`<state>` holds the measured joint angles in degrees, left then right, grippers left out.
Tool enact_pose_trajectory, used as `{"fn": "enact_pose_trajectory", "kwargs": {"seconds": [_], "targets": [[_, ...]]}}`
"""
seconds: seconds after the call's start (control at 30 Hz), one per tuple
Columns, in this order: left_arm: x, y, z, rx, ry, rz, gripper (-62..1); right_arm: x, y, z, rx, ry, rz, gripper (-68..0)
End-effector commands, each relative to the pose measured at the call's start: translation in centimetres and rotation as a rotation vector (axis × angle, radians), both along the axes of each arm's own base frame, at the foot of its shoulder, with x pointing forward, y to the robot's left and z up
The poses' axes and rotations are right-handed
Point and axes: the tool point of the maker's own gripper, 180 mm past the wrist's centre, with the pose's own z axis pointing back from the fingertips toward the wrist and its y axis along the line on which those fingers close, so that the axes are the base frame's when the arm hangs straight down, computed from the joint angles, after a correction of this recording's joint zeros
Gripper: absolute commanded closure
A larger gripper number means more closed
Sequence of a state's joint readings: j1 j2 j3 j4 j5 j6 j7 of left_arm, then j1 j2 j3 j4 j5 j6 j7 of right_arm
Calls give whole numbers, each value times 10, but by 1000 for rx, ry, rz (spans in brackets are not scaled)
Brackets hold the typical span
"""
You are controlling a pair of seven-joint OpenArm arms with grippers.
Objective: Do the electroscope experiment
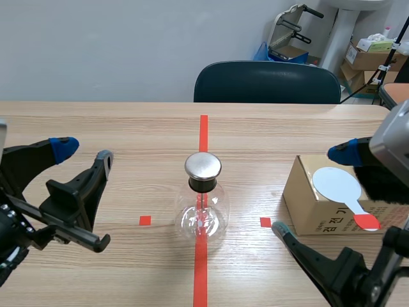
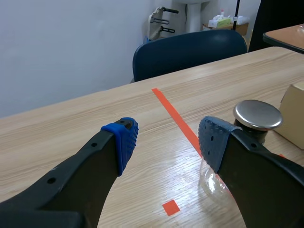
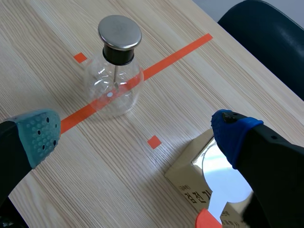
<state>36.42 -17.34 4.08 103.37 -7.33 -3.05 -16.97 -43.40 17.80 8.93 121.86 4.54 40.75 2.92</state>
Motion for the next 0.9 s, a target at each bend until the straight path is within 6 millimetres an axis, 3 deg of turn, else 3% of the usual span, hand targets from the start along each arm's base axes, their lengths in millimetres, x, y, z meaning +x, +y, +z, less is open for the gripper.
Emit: {"fn": "enact_pose_trajectory", "kwargs": {"seconds": [0.0, 0.2, 0.87], "targets": [[-8, -3, 13, -22, -35, -14, -313, -1, 0, 3, 6, -6, 1, -679], [-16, -6, 27, -32, -55, -19, -313, -3, -1, 0, -2, 10, -2, -679], [-16, -7, 26, -29, -43, -19, -313, -5, -3, -5, -18, 32, -8, -679]]}}
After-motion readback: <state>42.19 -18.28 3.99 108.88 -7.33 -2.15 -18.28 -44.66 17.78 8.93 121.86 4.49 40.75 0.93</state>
